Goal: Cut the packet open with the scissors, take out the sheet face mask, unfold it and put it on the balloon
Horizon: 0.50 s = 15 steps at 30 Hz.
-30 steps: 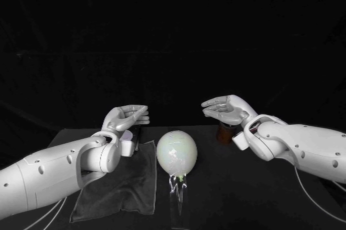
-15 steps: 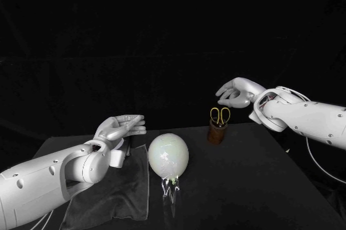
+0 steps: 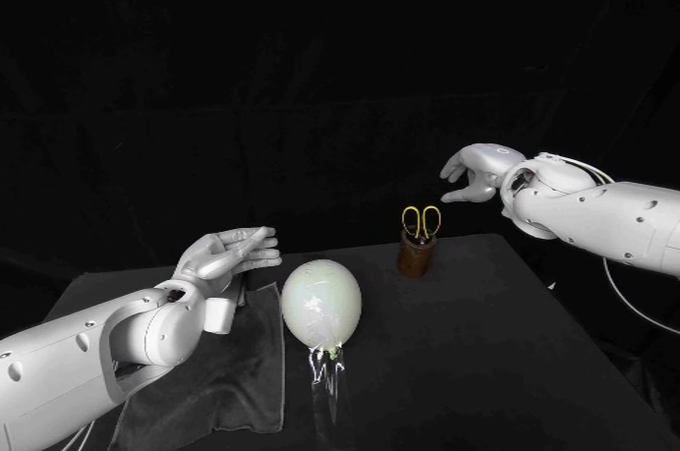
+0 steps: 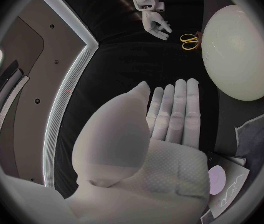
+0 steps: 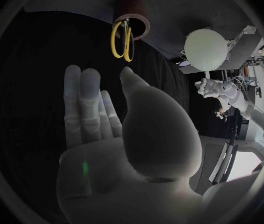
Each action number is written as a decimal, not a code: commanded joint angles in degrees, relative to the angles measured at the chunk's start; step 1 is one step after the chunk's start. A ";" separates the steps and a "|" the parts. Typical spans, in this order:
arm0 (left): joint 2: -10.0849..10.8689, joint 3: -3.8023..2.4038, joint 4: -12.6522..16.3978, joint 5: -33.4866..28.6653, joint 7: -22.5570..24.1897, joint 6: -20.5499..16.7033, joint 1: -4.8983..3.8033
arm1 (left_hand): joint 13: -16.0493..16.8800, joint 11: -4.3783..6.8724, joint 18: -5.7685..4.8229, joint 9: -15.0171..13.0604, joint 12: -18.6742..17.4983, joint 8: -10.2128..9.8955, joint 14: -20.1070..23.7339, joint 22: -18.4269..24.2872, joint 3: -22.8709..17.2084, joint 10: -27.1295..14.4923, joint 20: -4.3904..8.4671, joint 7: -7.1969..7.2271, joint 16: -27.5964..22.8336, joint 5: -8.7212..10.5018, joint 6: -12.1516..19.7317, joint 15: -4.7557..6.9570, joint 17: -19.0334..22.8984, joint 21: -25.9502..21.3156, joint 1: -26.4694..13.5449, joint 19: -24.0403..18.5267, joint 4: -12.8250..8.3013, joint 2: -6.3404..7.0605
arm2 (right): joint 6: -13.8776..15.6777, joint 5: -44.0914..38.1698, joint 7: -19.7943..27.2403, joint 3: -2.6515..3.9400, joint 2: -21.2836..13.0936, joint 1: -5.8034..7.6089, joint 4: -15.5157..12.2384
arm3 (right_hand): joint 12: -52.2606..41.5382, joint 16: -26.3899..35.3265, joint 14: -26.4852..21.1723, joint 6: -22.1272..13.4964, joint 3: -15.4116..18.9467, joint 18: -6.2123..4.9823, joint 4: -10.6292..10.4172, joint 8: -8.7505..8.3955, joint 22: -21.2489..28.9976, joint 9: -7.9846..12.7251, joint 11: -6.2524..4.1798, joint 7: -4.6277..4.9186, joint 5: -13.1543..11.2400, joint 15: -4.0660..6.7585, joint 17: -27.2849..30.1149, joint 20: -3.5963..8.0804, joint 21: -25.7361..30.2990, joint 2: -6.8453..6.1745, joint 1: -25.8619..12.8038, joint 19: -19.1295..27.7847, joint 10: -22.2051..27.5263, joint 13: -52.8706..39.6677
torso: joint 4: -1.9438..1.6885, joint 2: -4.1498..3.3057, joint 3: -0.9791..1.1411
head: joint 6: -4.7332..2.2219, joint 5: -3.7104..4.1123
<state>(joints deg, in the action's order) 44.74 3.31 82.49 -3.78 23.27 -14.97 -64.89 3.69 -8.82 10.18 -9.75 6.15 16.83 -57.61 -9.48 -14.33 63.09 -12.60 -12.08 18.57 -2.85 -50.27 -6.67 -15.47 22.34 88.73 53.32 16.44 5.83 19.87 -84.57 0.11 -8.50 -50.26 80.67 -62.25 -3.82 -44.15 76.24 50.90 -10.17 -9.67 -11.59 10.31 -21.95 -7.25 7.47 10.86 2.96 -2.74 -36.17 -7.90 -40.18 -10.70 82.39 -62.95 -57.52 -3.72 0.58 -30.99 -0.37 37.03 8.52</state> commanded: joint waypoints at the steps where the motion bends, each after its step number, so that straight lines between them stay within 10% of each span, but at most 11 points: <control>1: 0.09 -0.06 0.33 -0.91 0.53 1.32 -0.05 | -0.01 -0.19 0.07 0.06 -0.42 -0.25 0.31 0.06 -0.32 0.37 -0.09 -0.29 -0.40 -0.07 0.05 0.03 -0.10 -0.41 0.00 -0.41 -0.03 0.49 | -4.98 -4.05 -3.40 -0.04 0.82 -0.07 1.22 | 0.22 -1.07 -0.94 -0.82 1.94 -0.51 -2.60 -0.63 -0.77 0.20 0.20 0.18 -0.24 -0.07 -0.83 -0.04 -0.65 -0.31 1.82 0.80 1.01 0.08 | 0.04 -0.29 0.13 | 0.21 0.43; 3: 0.17 -0.06 0.39 -0.92 0.54 1.17 -0.05 | 0.00 -0.21 0.08 0.07 -0.45 -0.26 0.30 0.07 -0.35 0.39 -0.10 -0.35 -0.41 -0.06 0.05 0.03 -0.12 -0.41 -0.05 -0.42 -0.01 0.49 | -6.01 -3.68 -3.39 -0.07 1.44 -0.17 2.12 | 0.22 -1.69 -1.74 -1.87 3.45 -0.57 -5.24 -1.26 -1.38 0.42 0.33 0.18 -0.18 -0.25 -1.30 -0.14 -1.07 -0.95 3.53 1.54 1.85 0.10 | 0.02 -0.43 0.20 | 0.35 0.58; 15: 0.46 -0.07 0.49 -1.48 2.09 0.05 -0.08 | 0.09 -0.10 0.23 0.03 -0.53 -0.16 -0.17 0.10 -0.98 1.01 -0.17 -0.29 -0.28 -0.07 -0.43 0.15 -0.42 -0.34 -0.03 -0.28 -0.06 0.29 | -9.97 3.17 -0.71 -0.27 4.60 -1.79 6.10 | -0.02 -2.80 -1.71 -2.79 3.90 -0.64 -5.23 -1.85 -2.53 0.59 0.86 1.02 0.00 -0.61 -1.78 -0.52 -2.06 -0.05 4.41 1.89 2.78 0.05 | -0.01 -0.83 0.44 | 0.12 0.66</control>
<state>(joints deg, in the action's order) 45.24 3.30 82.80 -4.47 23.64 -14.97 -64.89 3.70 -8.98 10.13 -9.76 5.94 16.83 -57.62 -9.42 -14.97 63.74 -12.60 -12.19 18.34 -2.85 -50.57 -6.68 -15.84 22.13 88.73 53.32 16.43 5.83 13.08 -84.39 -1.73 -8.77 -45.83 78.96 -56.29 -3.82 -46.69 74.39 48.12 -5.91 -9.60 -16.93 8.83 -24.31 -6.70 8.20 11.62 2.96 -3.27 -37.80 -8.12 -42.04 -11.16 86.72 -61.16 -54.75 -3.59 0.58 -31.79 0.06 36.99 9.27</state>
